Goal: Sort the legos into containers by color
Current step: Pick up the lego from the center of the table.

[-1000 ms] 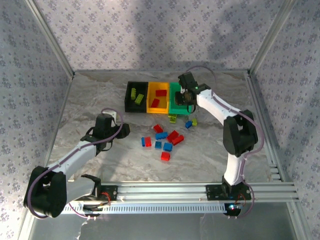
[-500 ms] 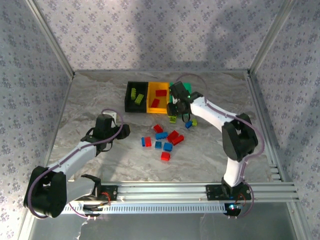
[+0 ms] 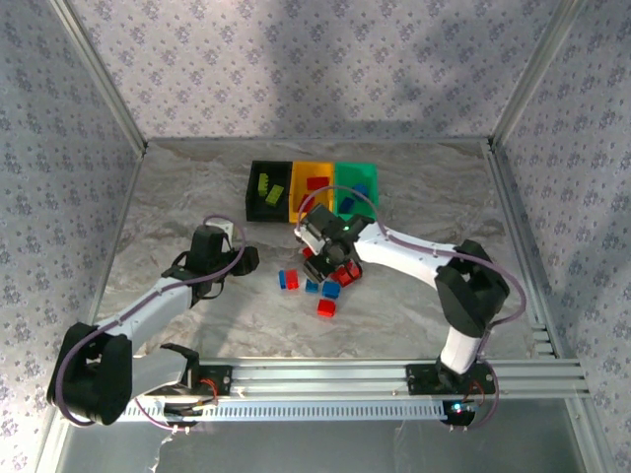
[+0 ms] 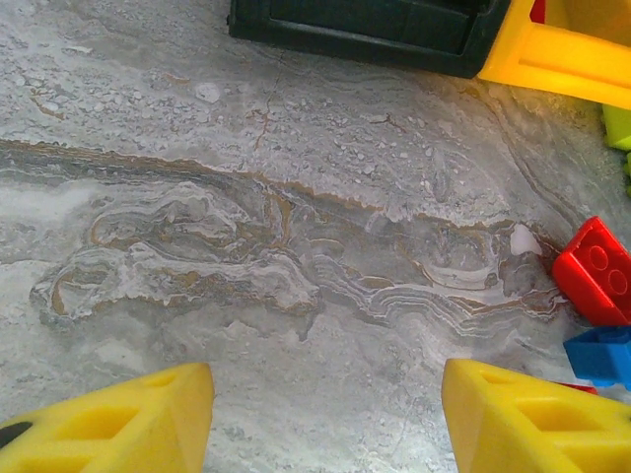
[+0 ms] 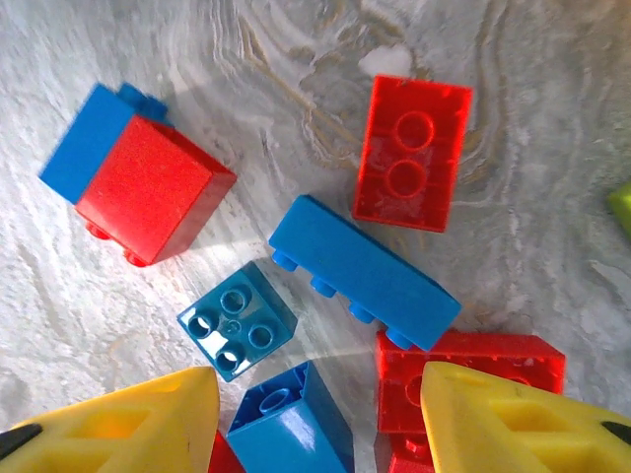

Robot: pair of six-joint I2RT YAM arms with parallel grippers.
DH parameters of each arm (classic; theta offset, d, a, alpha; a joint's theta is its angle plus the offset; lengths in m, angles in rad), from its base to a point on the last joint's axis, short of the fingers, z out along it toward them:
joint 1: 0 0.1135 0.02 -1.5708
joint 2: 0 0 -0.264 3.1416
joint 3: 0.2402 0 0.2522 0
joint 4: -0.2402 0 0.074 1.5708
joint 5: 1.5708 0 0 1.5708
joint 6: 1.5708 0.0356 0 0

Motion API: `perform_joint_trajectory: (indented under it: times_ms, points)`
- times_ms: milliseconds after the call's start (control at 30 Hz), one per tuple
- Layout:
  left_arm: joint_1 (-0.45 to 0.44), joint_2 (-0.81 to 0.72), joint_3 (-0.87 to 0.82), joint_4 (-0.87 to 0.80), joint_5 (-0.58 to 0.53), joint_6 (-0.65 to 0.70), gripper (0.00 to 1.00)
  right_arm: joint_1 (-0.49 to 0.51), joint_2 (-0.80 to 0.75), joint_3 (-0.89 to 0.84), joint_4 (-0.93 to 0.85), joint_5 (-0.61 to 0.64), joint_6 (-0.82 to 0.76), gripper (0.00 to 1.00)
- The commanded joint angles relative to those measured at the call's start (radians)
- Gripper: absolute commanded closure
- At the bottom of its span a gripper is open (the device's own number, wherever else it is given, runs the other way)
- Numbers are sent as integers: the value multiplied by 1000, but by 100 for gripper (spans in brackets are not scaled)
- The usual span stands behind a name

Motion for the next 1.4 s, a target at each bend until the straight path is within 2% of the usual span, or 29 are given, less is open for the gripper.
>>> perform_joint_trajectory:
  times_ms: [0,300,700,967,1033,1133,1367]
  points:
    - [-5,5,15,21,-1,20,38,11,68,90,-104,59,-102,42]
    - [-8,13,23,17,8,23,38,37,188,214,-195,106,-191,42]
    - [-9,11,22,19,8,23,38,3,253,227,-183,78,-232,43]
    - [-10,12,23,20,8,25,37,-24,281,226,-174,39,-231,54]
    - [-10,12,23,20,8,25,38,-23,278,220,-173,38,-232,54]
    - [-10,12,23,21,11,24,38,-26,280,218,-173,51,-233,47]
    - [-10,11,24,18,11,25,37,-6,299,249,-197,15,-225,41]
